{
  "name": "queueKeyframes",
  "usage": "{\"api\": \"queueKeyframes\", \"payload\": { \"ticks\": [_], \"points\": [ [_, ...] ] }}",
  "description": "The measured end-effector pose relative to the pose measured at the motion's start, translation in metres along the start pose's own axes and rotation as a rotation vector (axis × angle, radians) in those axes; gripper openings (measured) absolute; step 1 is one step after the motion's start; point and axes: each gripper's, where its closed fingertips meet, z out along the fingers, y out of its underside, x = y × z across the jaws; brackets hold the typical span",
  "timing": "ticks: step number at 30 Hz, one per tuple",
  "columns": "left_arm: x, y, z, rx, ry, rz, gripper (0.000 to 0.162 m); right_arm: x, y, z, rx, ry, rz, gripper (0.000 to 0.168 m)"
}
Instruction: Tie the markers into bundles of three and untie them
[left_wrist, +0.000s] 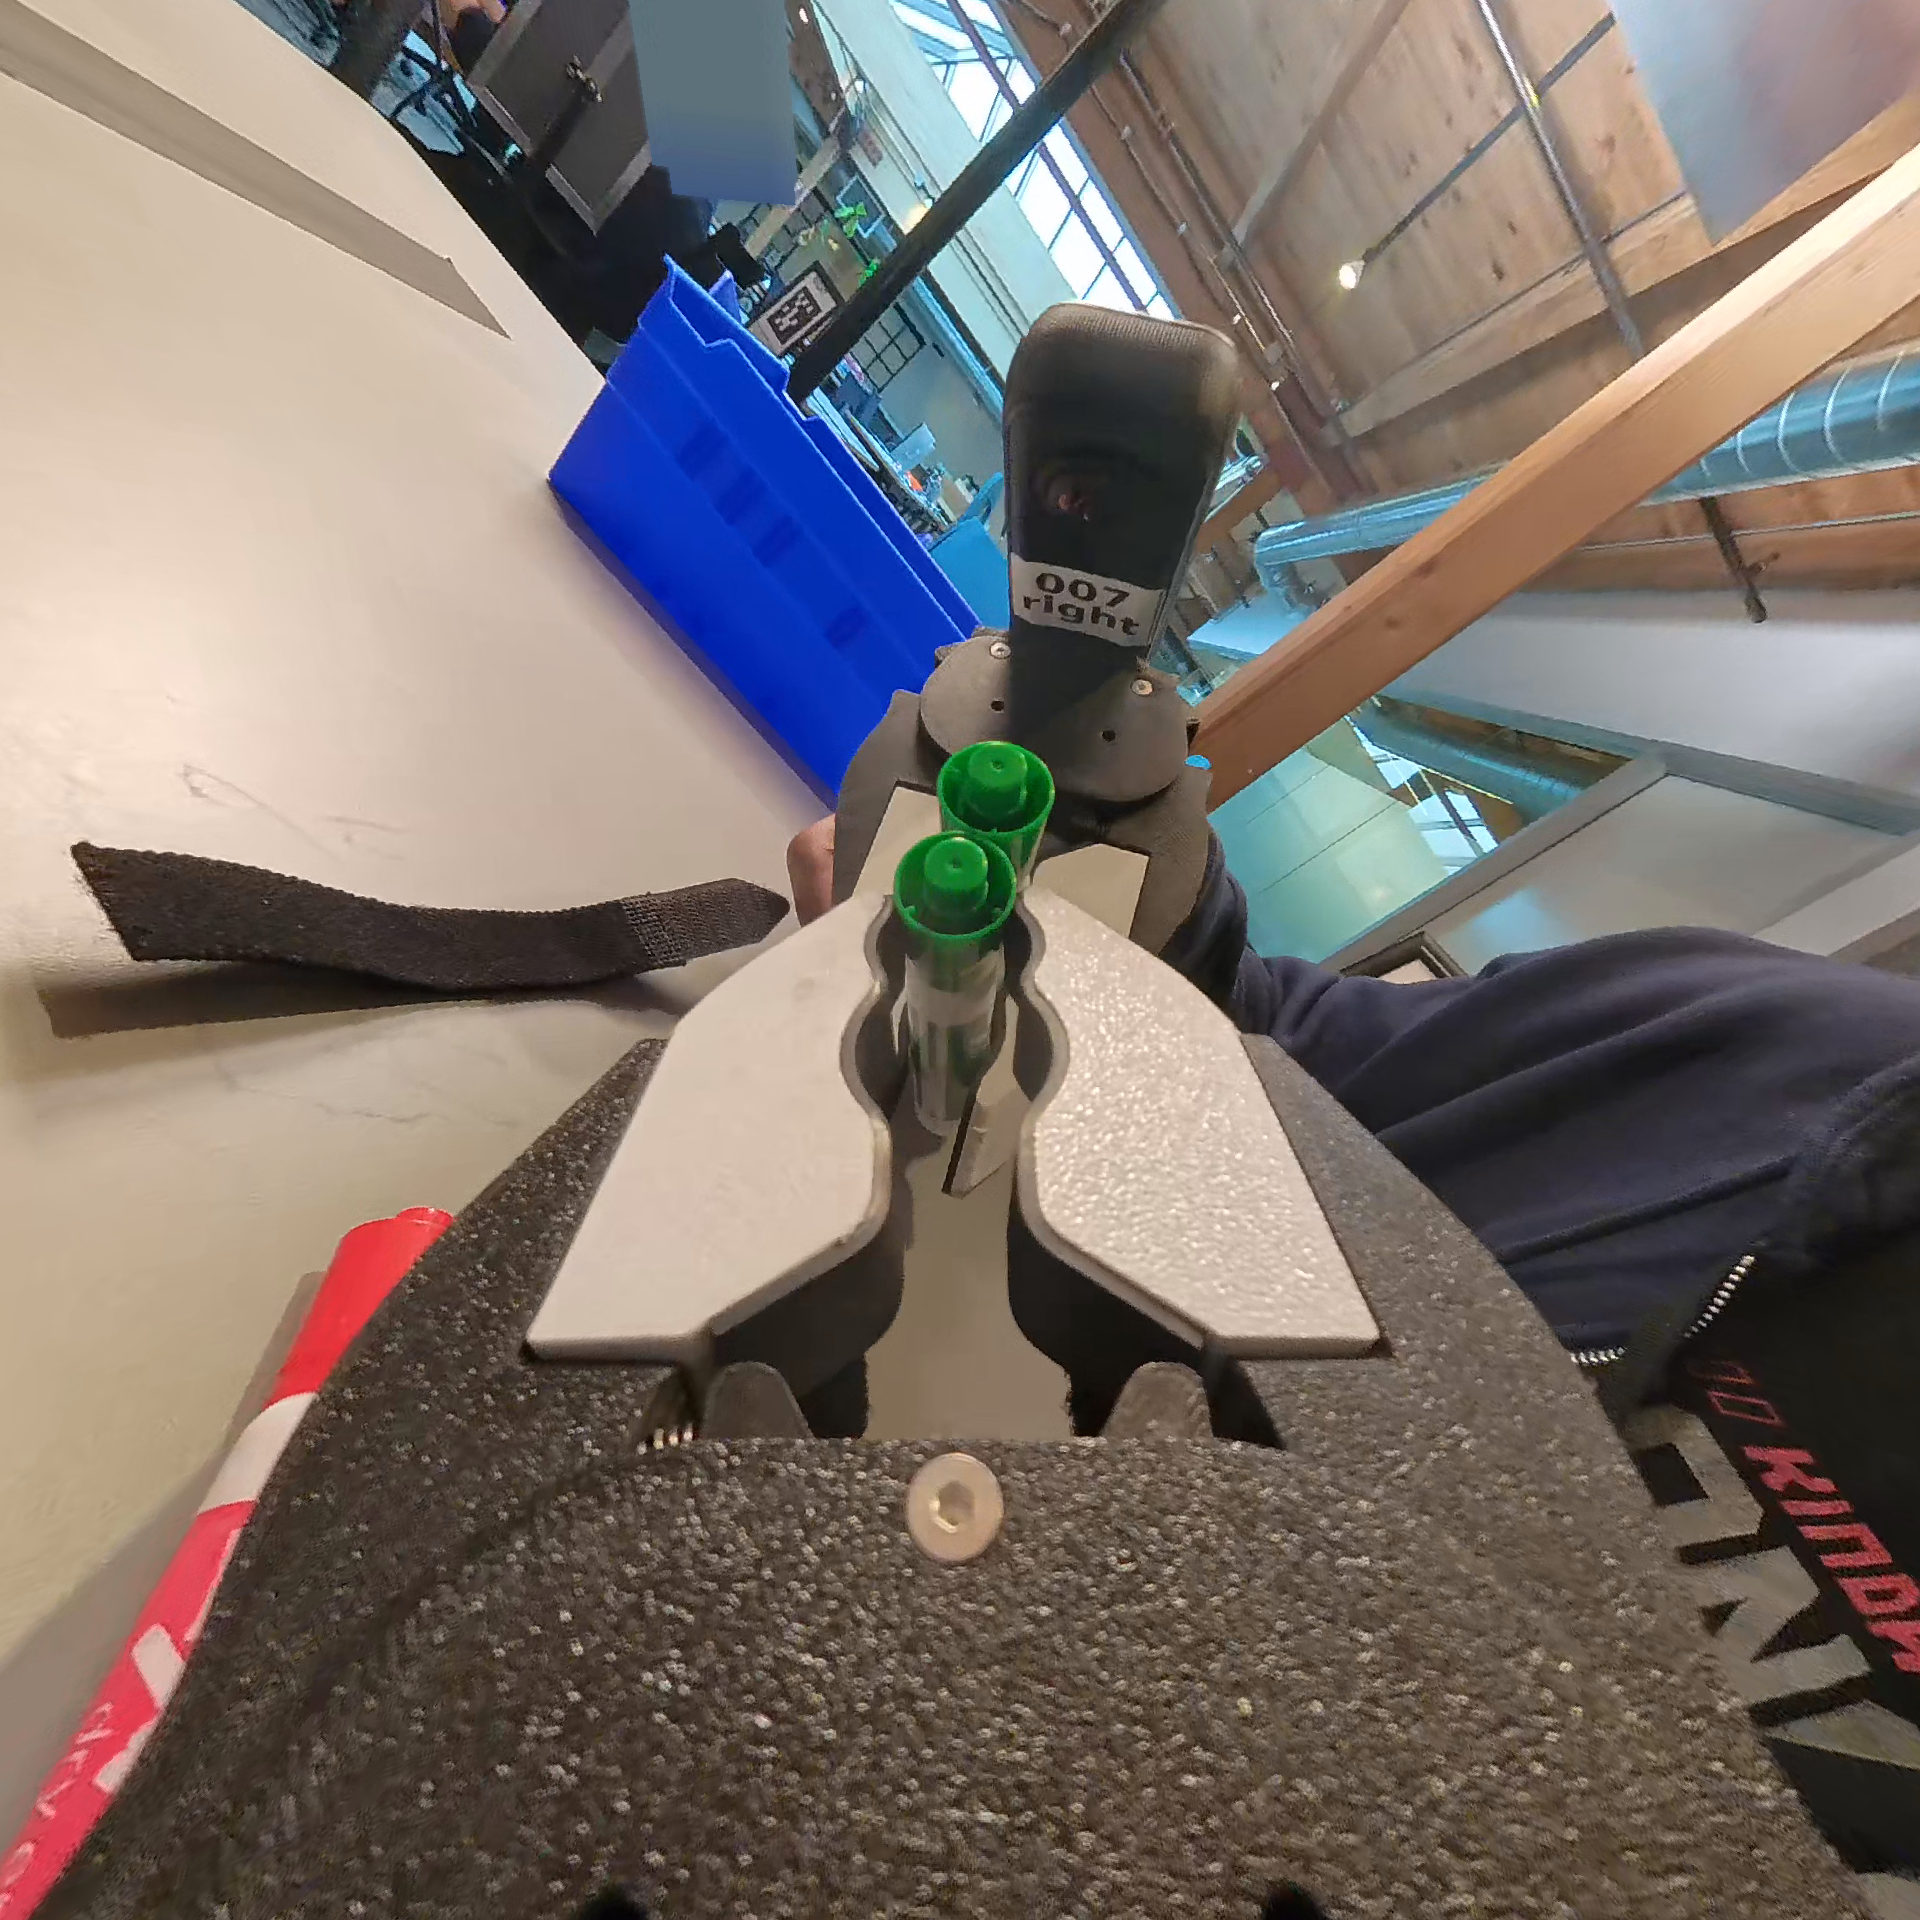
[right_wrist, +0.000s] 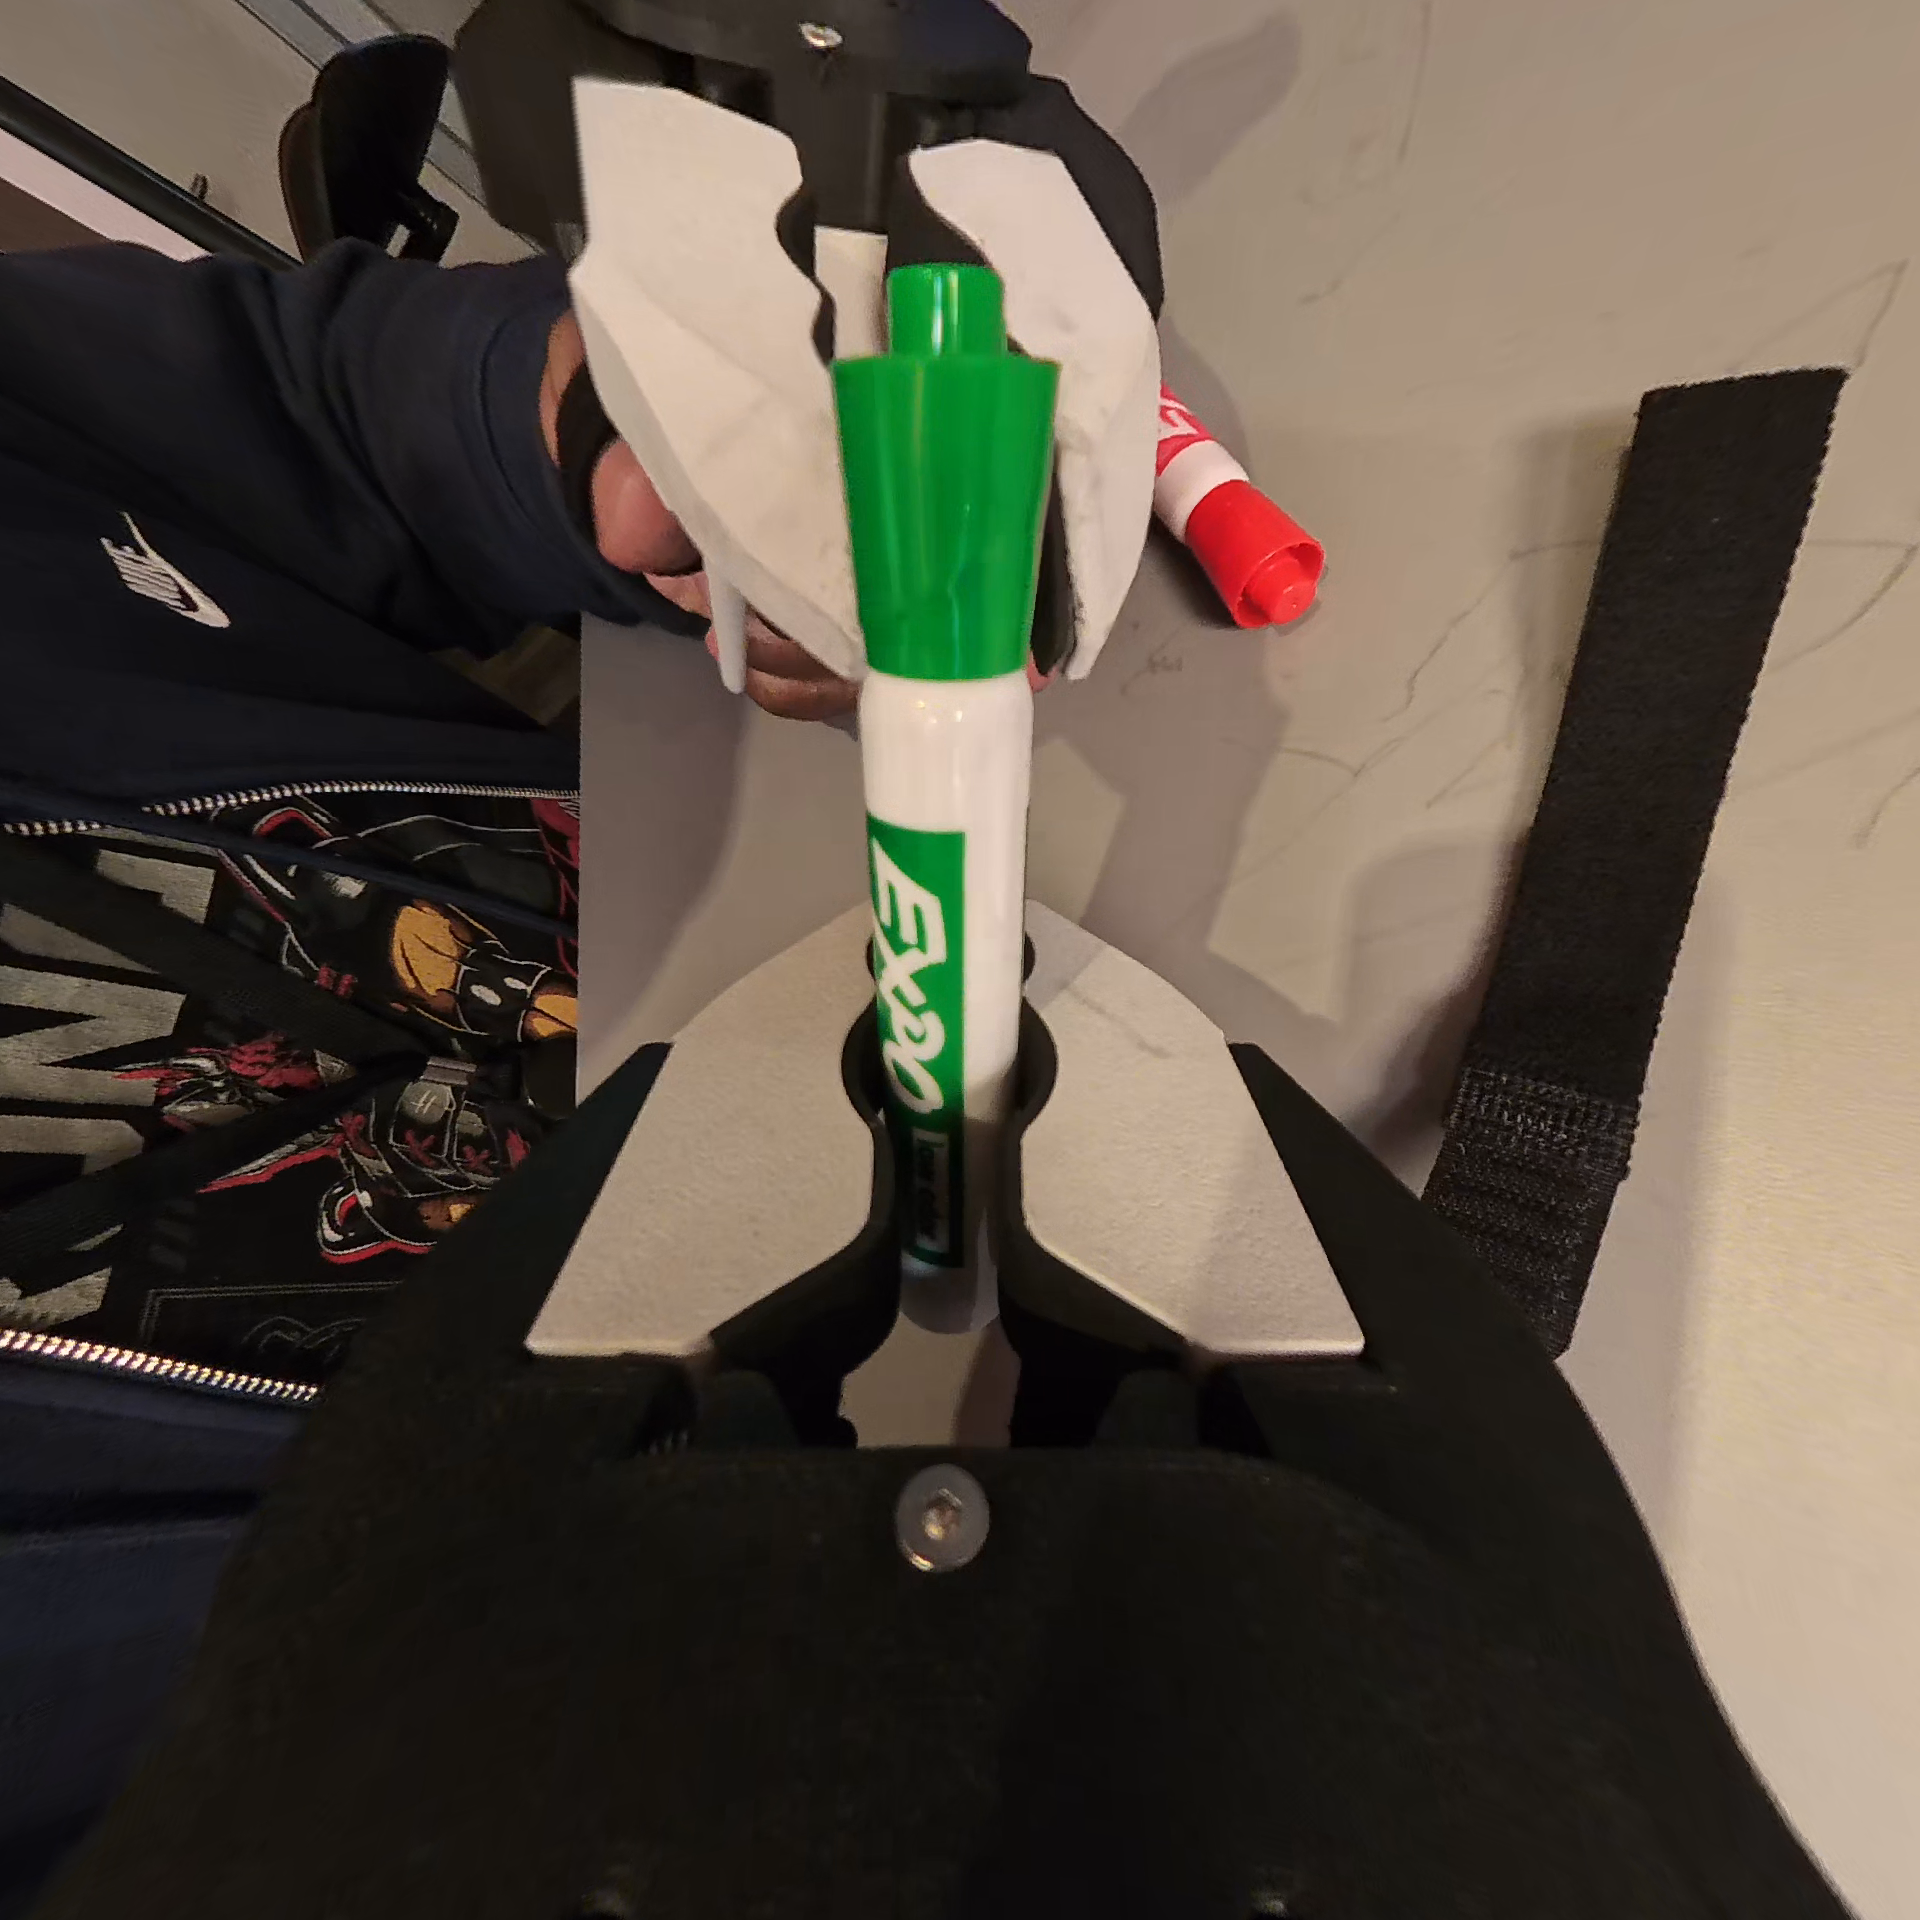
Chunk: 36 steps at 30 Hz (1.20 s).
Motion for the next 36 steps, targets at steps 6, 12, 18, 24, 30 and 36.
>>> {"api": "queueKeyframes", "payload": {
  "ticks": [6, 12, 18, 24, 30, 36],
  "points": [
    [0.000, -0.003, -0.001, 0.027, -0.008, 0.015, 0.019, 0.000, 0.001, 0.000, 0.005, -0.024, 0.026, 0.017],
    [0.003, -0.004, 0.000, 0.043, -0.007, 0.045, 0.019, 0.000, 0.003, 0.002, -0.012, -0.024, 0.026, 0.016],
    [0.005, -0.005, 0.000, 0.059, 0.033, -0.005, 0.020, -0.003, 0.001, 0.001, 0.002, -0.053, 0.034, 0.017],
    [0.006, 0.004, 0.005, -0.007, 0.041, 0.002, 0.033, -0.007, 0.000, -0.001, 0.003, -0.082, 0.035, 0.016],
    [0.012, 0.011, 0.013, -0.013, 0.055, 0.012, 0.037, -0.015, -0.003, 0.001, 0.019, -0.132, 0.042, 0.016],
    [0.016, 0.015, 0.023, -0.022, 0.072, -0.003, 0.033, -0.023, -0.001, 0.005, -0.006, -0.159, 0.030, 0.016]
  ]
}}
